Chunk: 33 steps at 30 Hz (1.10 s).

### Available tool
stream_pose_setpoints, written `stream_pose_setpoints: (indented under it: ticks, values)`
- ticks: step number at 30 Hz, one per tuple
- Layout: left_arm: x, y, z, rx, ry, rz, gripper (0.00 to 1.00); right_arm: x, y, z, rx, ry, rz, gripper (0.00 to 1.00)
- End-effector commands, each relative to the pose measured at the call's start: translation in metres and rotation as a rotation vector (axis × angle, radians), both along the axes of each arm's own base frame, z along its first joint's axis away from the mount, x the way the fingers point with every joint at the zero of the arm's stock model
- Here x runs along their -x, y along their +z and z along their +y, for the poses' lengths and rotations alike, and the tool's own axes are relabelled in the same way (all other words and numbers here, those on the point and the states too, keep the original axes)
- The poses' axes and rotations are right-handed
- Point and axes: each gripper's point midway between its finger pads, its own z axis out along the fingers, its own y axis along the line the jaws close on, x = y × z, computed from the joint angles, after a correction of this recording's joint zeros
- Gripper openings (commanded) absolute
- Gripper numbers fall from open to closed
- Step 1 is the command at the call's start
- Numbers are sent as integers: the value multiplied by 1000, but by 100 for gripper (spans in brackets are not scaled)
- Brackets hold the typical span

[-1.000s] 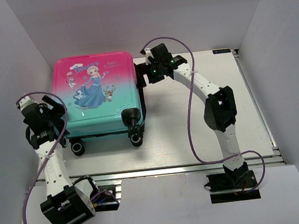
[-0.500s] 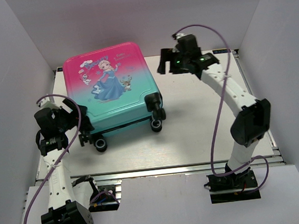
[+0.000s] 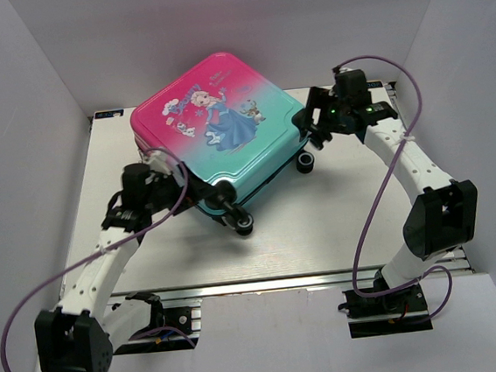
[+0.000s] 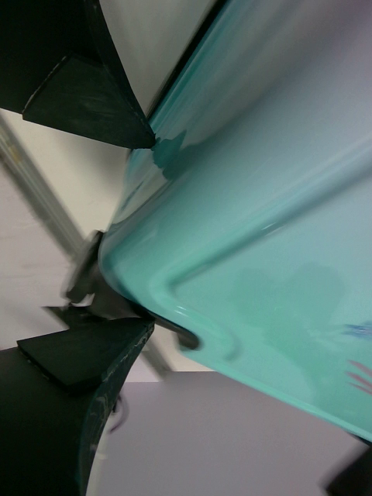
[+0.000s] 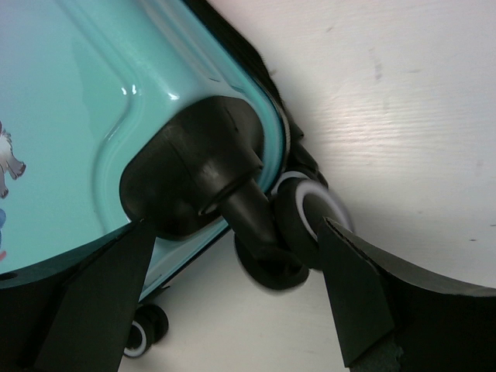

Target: Pack the luggage

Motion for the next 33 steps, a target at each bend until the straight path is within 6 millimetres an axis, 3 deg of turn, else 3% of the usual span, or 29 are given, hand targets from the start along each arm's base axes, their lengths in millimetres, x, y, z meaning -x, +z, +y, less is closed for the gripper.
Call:
stream_pose_setpoints:
  ticks: [1,2,4,5,6,8,9,12,15,16,17,20,23,26,28,29,30,33]
  values:
    - [13,17,-64,30,-250,-4,98,8,23,-6,-48,-3,-48,89]
    - [21,18,-81,17,-313,-6,98,8,25,-19,-16,-43,-58,89]
    - [14,20,-101,-22,-376,-31,98,7,28,-34,25,-96,-69,89]
    - [17,20,-109,-34,-410,-28,98,4,32,-53,65,-163,-84,89]
    - [21,9,-123,-64,-472,-16,98,7,33,-60,91,-187,-73,89]
    - [20,17,-140,-75,-525,-41,98,5,50,-91,149,-303,-110,89]
    - [22,8,-152,-92,-573,-36,98,8,53,-98,167,-331,-106,89]
    - [14,14,-168,-111,-625,-83,98,12,80,-128,206,-451,-166,89]
    - [4,20,-192,-106,-675,-128,98,21,93,-140,214,-476,-204,89]
    - [1,11,-203,-113,-698,-116,98,23,95,-139,209,-461,-214,89]
    - [-4,25,-215,-102,-719,-164,98,28,92,-136,201,-441,-208,89]
    - [-11,21,-234,-114,-765,-162,98,38,86,-135,198,-415,-200,89]
    - [-12,42,-241,-112,-794,-235,98,47,62,-135,193,-399,-144,89]
    - [-17,62,-227,-180,-736,-285,98,51,31,-135,185,-385,-71,89]
    - [-36,88,-200,-292,-564,-377,98,49,13,-134,175,-373,-21,89]
    - [-53,101,-179,-329,-451,-401,98,48,9,-132,172,-360,-10,89]
    - [-69,127,-150,-390,-284,-456,98,46,5,-130,167,-343,-5,89]
    - [-98,157,-92,-525,5,-477,98,42,-6,-125,151,-316,24,89]
